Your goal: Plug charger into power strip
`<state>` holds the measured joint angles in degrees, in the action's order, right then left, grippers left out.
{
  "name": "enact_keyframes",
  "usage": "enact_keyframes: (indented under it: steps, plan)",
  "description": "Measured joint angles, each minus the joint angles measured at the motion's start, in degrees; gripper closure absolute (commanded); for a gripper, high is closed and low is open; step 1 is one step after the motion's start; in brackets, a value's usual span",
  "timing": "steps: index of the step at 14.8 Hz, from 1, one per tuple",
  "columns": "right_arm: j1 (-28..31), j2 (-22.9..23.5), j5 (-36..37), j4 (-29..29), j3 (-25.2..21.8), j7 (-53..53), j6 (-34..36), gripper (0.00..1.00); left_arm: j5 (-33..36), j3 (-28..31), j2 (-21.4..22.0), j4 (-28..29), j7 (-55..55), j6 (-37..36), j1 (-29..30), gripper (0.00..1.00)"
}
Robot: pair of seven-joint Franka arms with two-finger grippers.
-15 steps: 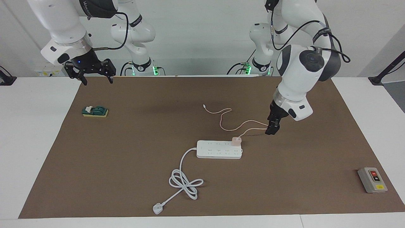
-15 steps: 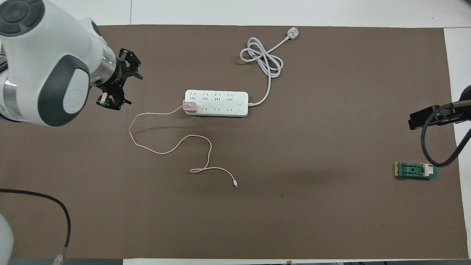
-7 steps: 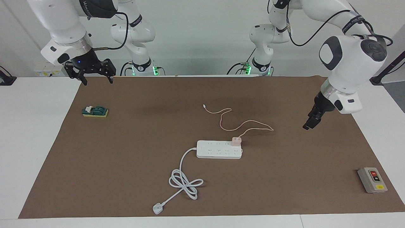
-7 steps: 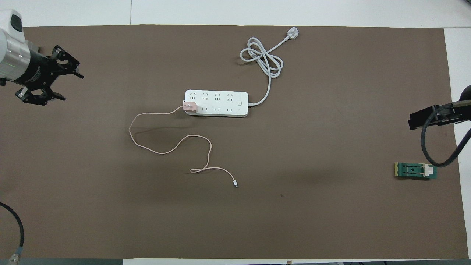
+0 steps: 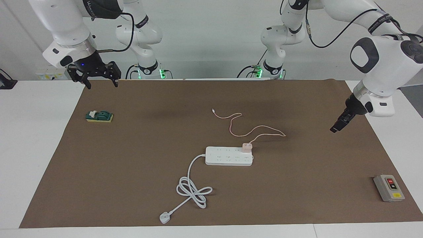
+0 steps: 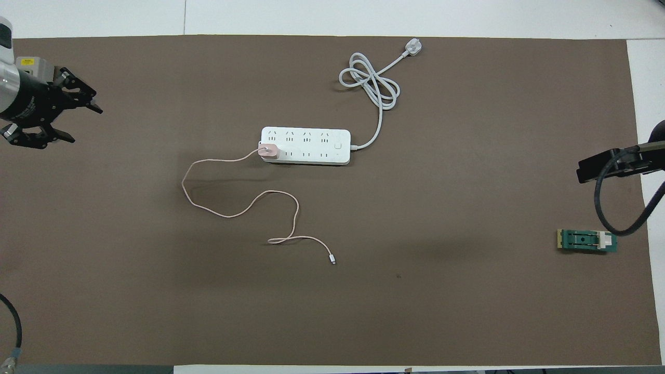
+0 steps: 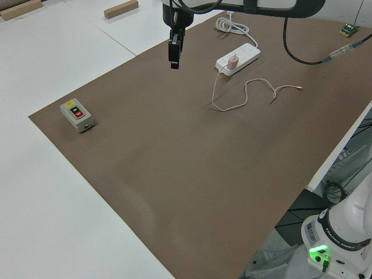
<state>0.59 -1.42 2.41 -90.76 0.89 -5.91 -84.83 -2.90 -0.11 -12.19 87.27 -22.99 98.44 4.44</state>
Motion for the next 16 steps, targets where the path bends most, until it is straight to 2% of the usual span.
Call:
enact_keyframes:
  steps: [1, 2, 6, 10, 16]
  plan:
    - [0.0, 0.0, 0.0, 0.0, 0.0, 0.0, 0.0, 0.0, 0.0, 0.0, 0.4, 0.0, 2.5, -0.4, 0.3, 0.04]
    - [0.0, 0.0, 0.0, 0.0, 0.0, 0.0, 0.0, 0.0, 0.0, -0.1, 0.7, 0.0, 4.1, -0.6, 0.4, 0.0]
    - [0.0, 0.0, 0.0, 0.0, 0.0, 0.0, 0.0, 0.0, 0.0, -0.9, 2.9, 0.0, 7.7, -2.3, 0.4, 0.0]
    - [0.0, 0.0, 0.0, 0.0, 0.0, 0.0, 0.0, 0.0, 0.1, -0.4, 4.9, 0.1, 21.6, -3.9, 0.5, 0.0]
    - [0.0, 0.0, 0.0, 0.0, 0.0, 0.0, 0.0, 0.0, 1.8, 0.1, 6.2, 0.1, 30.5, -5.8, 2.1, 0.0]
